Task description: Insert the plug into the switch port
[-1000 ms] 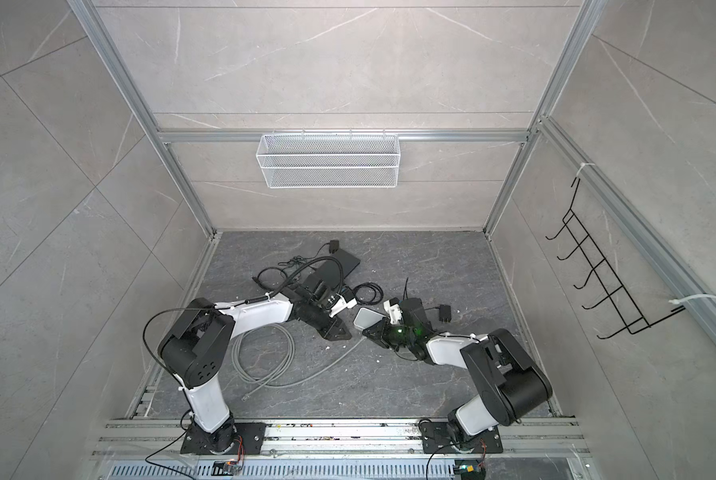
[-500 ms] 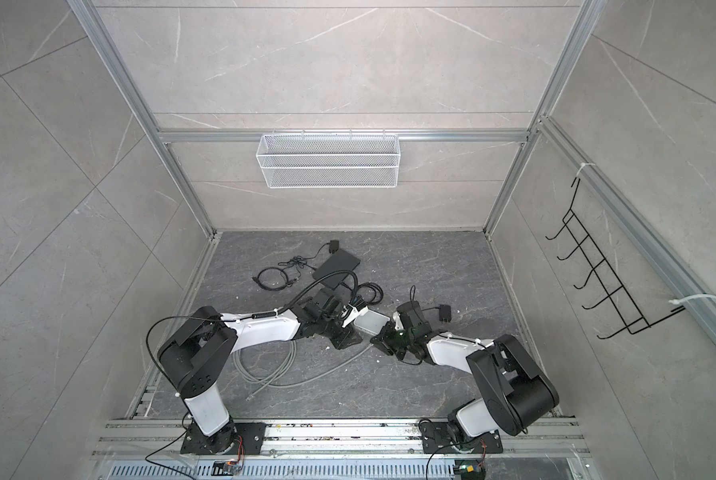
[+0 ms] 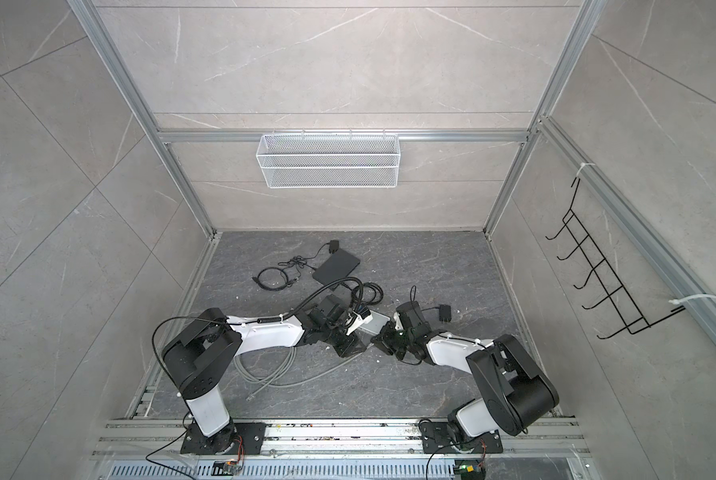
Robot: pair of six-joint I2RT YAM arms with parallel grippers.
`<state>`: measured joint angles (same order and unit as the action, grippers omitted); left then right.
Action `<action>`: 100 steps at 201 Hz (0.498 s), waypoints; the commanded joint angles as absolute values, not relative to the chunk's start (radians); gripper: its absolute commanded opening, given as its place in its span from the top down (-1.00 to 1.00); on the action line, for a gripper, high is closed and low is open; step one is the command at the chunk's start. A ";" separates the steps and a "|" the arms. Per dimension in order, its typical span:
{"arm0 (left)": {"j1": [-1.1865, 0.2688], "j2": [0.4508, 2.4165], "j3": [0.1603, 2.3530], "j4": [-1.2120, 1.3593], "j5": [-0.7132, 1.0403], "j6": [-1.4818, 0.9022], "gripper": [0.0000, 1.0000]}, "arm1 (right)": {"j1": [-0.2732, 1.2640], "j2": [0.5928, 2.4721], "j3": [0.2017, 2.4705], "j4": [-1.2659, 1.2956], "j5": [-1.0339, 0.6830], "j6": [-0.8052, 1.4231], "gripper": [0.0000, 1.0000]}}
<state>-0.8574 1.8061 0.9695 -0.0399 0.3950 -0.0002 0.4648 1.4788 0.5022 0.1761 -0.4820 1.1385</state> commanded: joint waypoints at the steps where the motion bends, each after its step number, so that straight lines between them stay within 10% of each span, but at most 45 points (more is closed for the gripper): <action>1: -0.857 1.819 0.960 -0.003 0.425 -0.030 0.21 | 0.469 1.462 0.502 0.172 -0.461 1.155 0.97; 100: -0.857 1.853 0.960 0.034 0.477 -0.061 0.33 | 0.469 1.454 0.495 0.184 -0.463 1.154 0.98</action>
<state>-0.8577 1.8397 0.9607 0.0063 0.4488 -0.0536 0.4648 1.4780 0.5022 0.1810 -0.4820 1.1419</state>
